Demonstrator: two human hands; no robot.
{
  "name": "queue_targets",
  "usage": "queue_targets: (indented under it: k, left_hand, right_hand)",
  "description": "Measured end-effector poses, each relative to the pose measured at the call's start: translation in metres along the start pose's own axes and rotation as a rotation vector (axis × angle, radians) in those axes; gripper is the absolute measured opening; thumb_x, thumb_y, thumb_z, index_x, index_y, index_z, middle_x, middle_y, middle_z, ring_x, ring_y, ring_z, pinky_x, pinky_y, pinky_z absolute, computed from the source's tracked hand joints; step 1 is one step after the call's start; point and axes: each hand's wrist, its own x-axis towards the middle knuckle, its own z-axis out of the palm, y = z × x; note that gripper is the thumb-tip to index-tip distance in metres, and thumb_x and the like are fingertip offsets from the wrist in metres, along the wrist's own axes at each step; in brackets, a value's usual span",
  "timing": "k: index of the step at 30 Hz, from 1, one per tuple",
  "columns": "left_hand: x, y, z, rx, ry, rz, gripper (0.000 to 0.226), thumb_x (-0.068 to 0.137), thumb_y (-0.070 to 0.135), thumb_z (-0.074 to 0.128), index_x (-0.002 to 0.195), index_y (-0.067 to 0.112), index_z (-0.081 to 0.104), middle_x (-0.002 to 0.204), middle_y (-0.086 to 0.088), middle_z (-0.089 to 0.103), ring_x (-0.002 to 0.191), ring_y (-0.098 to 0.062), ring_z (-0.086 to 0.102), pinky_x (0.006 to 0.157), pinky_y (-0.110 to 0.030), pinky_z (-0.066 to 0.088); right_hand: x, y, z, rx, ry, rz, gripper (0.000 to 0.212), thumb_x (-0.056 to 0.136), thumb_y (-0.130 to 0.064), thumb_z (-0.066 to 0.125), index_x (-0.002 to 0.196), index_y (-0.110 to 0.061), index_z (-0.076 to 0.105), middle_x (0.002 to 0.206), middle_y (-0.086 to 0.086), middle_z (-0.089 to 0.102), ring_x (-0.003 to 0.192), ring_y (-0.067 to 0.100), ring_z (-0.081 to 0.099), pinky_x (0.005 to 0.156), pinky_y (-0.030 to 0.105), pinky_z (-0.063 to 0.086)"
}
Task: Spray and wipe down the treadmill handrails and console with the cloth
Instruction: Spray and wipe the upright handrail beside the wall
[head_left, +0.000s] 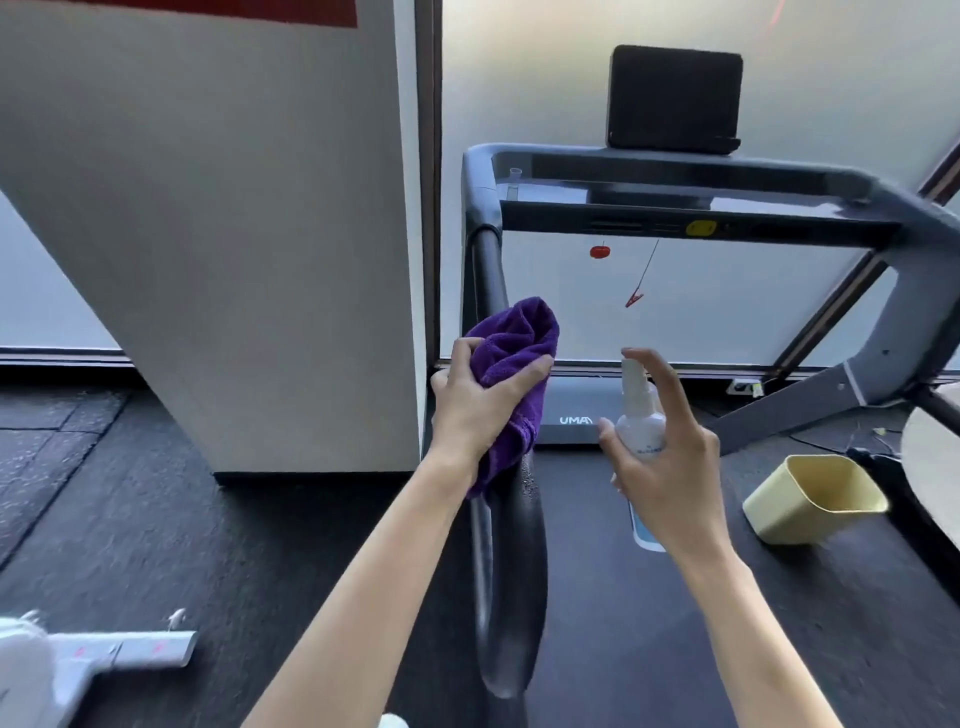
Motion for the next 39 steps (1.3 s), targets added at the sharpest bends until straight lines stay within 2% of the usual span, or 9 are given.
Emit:
queue_targets:
  k: [4, 9, 12, 15, 19, 28, 33, 36, 39]
  left_hand:
    - [0.036, 0.007, 0.009, 0.125, 0.089, 0.028, 0.053, 0.069, 0.058, 0.076, 0.109, 0.032, 0.053, 0.123, -0.003, 0.046, 0.098, -0.022, 0.061, 0.093, -0.041, 0.052]
    - [0.075, 0.023, 0.011, 0.189, 0.068, 0.021, 0.045, 0.076, 0.047, 0.075, 0.111, 0.030, 0.053, 0.125, -0.006, 0.045, 0.098, -0.024, 0.057, 0.094, -0.032, 0.046]
    - [0.056, 0.016, 0.005, 0.079, 0.045, 0.027, 0.038, 0.077, 0.036, 0.077, 0.107, 0.029, 0.055, 0.126, -0.010, 0.051, 0.100, -0.023, 0.060, 0.100, -0.038, 0.048]
    - [0.012, 0.000, -0.003, -0.040, 0.006, 0.016, 0.035, 0.069, 0.036, 0.078, 0.096, 0.033, 0.055, 0.124, -0.012, 0.057, 0.104, -0.024, 0.063, 0.097, -0.044, 0.050]
    - [-0.013, -0.011, 0.001, 0.011, 0.062, 0.022, 0.042, 0.056, 0.042, 0.076, 0.091, 0.032, 0.056, 0.115, -0.004, 0.056, 0.093, -0.019, 0.065, 0.090, -0.044, 0.054]
    - [0.082, 0.027, 0.013, 0.284, 0.088, 0.029, 0.046, 0.068, 0.030, 0.077, 0.107, 0.023, 0.054, 0.122, -0.005, 0.046, 0.098, -0.027, 0.058, 0.091, -0.035, 0.048]
    - [0.045, 0.013, 0.003, 0.205, 0.054, 0.063, 0.045, 0.070, 0.027, 0.077, 0.109, 0.025, 0.054, 0.121, -0.008, 0.050, 0.093, -0.021, 0.059, 0.094, -0.039, 0.050]
    - [0.002, 0.002, -0.005, 0.117, 0.004, 0.098, 0.043, 0.065, 0.029, 0.079, 0.100, 0.031, 0.055, 0.118, -0.008, 0.055, 0.097, -0.021, 0.062, 0.092, -0.043, 0.053]
    - [-0.028, -0.012, -0.006, 0.158, 0.025, 0.123, 0.037, 0.057, 0.042, 0.074, 0.086, 0.043, 0.051, 0.110, 0.005, 0.050, 0.094, -0.014, 0.061, 0.092, -0.039, 0.052]
  right_hand:
    - [0.001, 0.003, -0.005, 0.009, -0.002, -0.003, 0.065, 0.084, -0.008, 0.069, 0.128, -0.048, 0.044, 0.054, 0.014, 0.052, 0.044, 0.031, 0.054, 0.052, 0.040, 0.055]
    - [0.001, -0.002, -0.005, 0.005, 0.023, -0.004, 0.066, 0.084, -0.008, 0.069, 0.127, -0.050, 0.044, 0.053, 0.012, 0.051, 0.044, 0.031, 0.054, 0.051, 0.038, 0.055]
    - [-0.001, -0.007, -0.006, 0.013, 0.031, 0.002, 0.065, 0.084, -0.007, 0.069, 0.127, -0.049, 0.043, 0.054, 0.011, 0.052, 0.045, 0.031, 0.055, 0.050, 0.039, 0.054]
    - [-0.003, -0.008, -0.004, 0.011, 0.041, -0.015, 0.065, 0.084, -0.007, 0.069, 0.128, -0.048, 0.043, 0.055, 0.003, 0.053, 0.044, 0.029, 0.055, 0.049, 0.037, 0.054]
    - [-0.003, -0.003, 0.002, 0.003, 0.051, -0.015, 0.065, 0.083, -0.008, 0.070, 0.128, -0.048, 0.043, 0.055, -0.001, 0.053, 0.044, 0.028, 0.055, 0.047, 0.035, 0.053]
    - [0.022, -0.007, 0.026, 0.006, 0.006, 0.031, 0.064, 0.084, -0.006, 0.065, 0.129, -0.046, 0.044, 0.055, 0.007, 0.053, 0.045, 0.028, 0.055, 0.049, 0.042, 0.054]
    - [0.021, -0.010, 0.029, 0.015, -0.012, -0.006, 0.065, 0.084, -0.005, 0.064, 0.128, -0.048, 0.042, 0.055, 0.003, 0.053, 0.044, 0.028, 0.054, 0.048, 0.042, 0.054]
    - [0.013, -0.005, 0.027, -0.012, -0.009, -0.032, 0.063, 0.084, -0.008, 0.066, 0.129, -0.046, 0.042, 0.057, -0.001, 0.051, 0.044, 0.020, 0.055, 0.046, 0.038, 0.053]
    - [0.005, 0.003, 0.023, -0.008, 0.000, -0.017, 0.063, 0.084, -0.009, 0.067, 0.128, -0.048, 0.044, 0.061, 0.004, 0.055, 0.046, 0.018, 0.057, 0.050, 0.036, 0.054]
